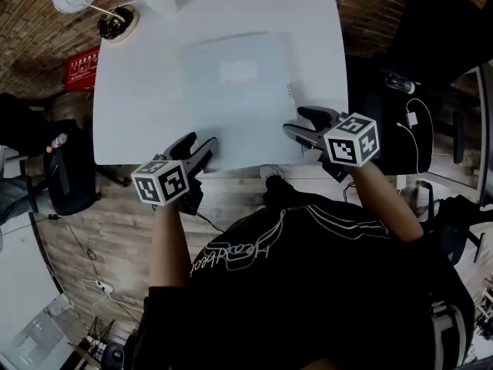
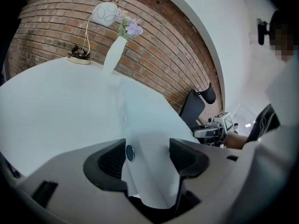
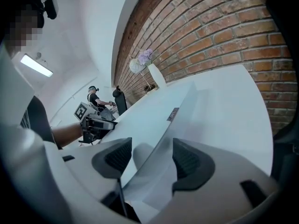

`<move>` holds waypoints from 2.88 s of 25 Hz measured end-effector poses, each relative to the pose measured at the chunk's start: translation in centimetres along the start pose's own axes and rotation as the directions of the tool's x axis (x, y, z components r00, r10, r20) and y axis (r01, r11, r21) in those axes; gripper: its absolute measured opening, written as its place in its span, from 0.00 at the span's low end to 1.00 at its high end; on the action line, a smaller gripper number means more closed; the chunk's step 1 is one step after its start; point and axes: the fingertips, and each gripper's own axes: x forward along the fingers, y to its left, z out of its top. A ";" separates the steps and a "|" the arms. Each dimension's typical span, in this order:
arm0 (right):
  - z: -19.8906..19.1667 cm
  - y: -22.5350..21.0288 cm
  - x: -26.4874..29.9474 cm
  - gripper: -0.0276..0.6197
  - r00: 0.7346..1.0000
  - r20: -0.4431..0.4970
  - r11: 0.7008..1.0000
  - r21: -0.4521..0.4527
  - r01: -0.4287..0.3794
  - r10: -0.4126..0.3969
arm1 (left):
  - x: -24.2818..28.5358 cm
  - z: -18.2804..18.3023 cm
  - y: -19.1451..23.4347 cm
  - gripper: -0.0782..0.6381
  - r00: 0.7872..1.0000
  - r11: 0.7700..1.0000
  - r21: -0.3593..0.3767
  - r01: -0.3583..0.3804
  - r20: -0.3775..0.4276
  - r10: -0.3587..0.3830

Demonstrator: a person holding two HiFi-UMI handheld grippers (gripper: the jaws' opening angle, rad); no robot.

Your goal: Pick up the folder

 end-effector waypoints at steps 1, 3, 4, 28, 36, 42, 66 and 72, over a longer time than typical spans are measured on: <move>-0.1 0.0 0.2 0.40 1.000 -0.002 1.000 0.004 0.002 -0.002 | 0.1 -0.1 0.0 0.49 1.000 1.000 -0.009 0.011 -0.005 -0.011; -0.2 -0.1 0.4 0.40 1.000 -0.003 1.000 0.017 0.004 -0.003 | 0.3 -0.1 0.1 0.50 0.999 0.999 -0.016 0.029 -0.015 -0.029; -0.2 -0.1 0.5 0.40 1.000 -0.002 1.000 0.026 0.004 -0.004 | 0.4 -0.1 0.2 0.50 0.999 0.999 -0.017 0.037 -0.020 -0.037; -1.3 0.3 0.1 0.40 0.998 0.019 0.994 0.097 0.057 -0.059 | 0.6 -0.7 0.2 0.50 0.996 0.997 -0.006 0.077 -0.042 -0.078; -2.7 1.4 -0.9 0.40 0.996 0.024 0.991 0.104 0.079 -0.082 | -0.1 -2.4 -0.7 0.50 0.995 0.997 -0.006 0.083 -0.049 -0.083; -3.4 2.1 -1.4 0.40 0.995 0.029 0.990 0.106 0.088 -0.091 | -0.4 -3.2 -1.1 0.50 0.995 0.996 -0.004 0.088 -0.050 -0.088; -7.3 3.8 -3.6 0.40 0.996 0.000 0.986 0.139 0.092 -0.093 | -1.7 -6.6 -3.4 0.50 0.993 0.996 -0.005 0.094 -0.070 -0.094; -7.7 4.1 -3.9 0.40 0.996 0.013 0.986 0.143 0.086 -0.089 | -1.9 -7.1 -3.7 0.50 0.993 0.995 -0.014 0.100 -0.066 -0.101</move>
